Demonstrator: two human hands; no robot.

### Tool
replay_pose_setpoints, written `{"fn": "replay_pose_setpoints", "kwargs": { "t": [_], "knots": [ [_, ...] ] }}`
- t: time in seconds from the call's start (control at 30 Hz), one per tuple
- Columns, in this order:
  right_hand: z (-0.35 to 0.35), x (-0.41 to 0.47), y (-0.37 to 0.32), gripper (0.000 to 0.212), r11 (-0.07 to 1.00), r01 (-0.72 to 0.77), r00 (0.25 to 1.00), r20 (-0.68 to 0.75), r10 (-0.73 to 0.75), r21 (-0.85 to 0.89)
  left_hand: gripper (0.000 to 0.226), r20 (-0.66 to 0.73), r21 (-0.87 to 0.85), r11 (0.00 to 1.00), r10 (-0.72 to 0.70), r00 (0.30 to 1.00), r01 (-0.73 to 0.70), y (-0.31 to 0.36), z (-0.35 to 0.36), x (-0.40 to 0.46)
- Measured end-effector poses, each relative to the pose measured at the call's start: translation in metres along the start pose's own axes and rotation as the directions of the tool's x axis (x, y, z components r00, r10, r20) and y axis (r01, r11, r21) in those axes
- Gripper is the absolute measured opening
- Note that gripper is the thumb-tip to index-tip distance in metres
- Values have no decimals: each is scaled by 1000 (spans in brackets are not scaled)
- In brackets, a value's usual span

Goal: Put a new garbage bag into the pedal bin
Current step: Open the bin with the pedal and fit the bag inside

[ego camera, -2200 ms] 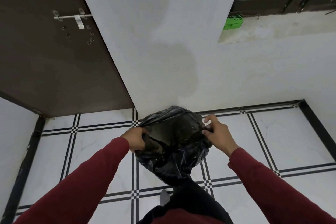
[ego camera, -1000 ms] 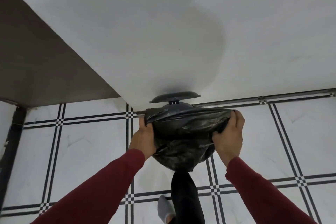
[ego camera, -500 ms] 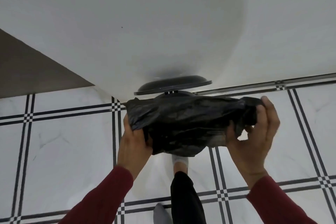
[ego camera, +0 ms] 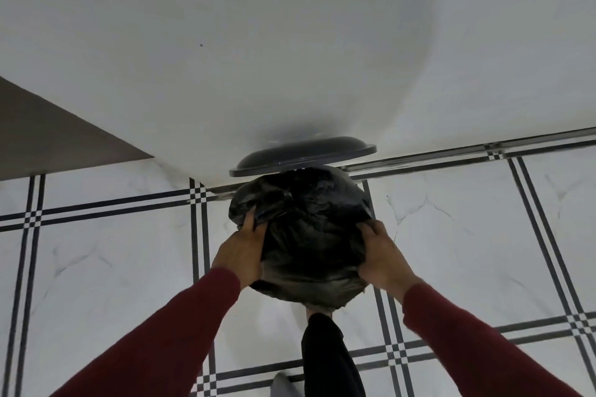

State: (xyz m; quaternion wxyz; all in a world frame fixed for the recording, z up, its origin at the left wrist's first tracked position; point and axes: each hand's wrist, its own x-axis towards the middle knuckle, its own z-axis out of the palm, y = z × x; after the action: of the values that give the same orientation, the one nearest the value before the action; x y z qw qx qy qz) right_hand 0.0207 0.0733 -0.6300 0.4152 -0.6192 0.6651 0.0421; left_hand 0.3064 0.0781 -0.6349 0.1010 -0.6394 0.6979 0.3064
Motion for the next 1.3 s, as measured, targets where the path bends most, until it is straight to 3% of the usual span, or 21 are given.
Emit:
{"fn": "replay_pose_setpoints", "kwargs": {
  "t": [0.1,0.2,0.3,0.43,0.57,0.67,0.73,0.77,0.83,0.9,0.97,1.0,1.07,1.13,1.2,1.3],
  "knots": [
    [-11,20,-2,86,983,-154,988,26,153,99,108,137,-71,994,-68,988,79,12,-8,16],
    [-16,30,-4,95,940,-265,964,70,256,217,104,163,-214,959,-152,975,186,31,-5,36],
    [-7,39,-20,90,883,-341,936,200,289,322,104,217,-211,968,-93,972,139,51,3,66],
    [15,71,-54,77,935,-268,944,255,207,233,82,284,18,998,-70,956,68,54,6,105],
    [32,106,-61,78,960,-279,885,396,246,26,51,406,191,979,-150,902,77,36,17,128],
    [29,120,-57,26,958,-260,845,451,287,-123,40,487,167,983,-150,860,77,34,25,136],
    [31,126,-50,10,960,-266,863,422,279,-91,41,474,114,989,-136,870,93,33,22,138],
    [30,126,-48,14,963,-263,881,394,261,-49,43,458,64,992,-124,880,107,33,19,138],
    [26,121,-42,44,968,-231,938,288,194,101,43,392,-59,992,-76,917,108,29,11,130],
    [15,106,-27,55,966,-49,996,80,30,255,45,322,-177,981,-21,947,82,20,4,115],
    [-1,91,-6,50,955,219,971,-137,-194,200,54,257,-271,961,11,966,62,6,-4,98],
    [-9,82,4,47,954,273,948,-206,-244,126,65,244,-332,940,10,970,73,-2,-7,90],
    [-26,75,20,40,978,203,943,-260,-208,-47,96,238,-444,890,11,971,99,-16,-11,82],
    [-37,77,26,43,976,27,980,-188,-69,-216,112,230,-479,874,42,972,76,-23,-15,80],
    [-45,84,25,44,965,-85,990,-134,53,-248,108,217,-470,879,24,976,83,-24,-18,83],
    [-54,101,17,38,975,-86,991,-115,63,-207,91,165,-431,892,-73,984,138,-26,-20,93]
  ]
}}
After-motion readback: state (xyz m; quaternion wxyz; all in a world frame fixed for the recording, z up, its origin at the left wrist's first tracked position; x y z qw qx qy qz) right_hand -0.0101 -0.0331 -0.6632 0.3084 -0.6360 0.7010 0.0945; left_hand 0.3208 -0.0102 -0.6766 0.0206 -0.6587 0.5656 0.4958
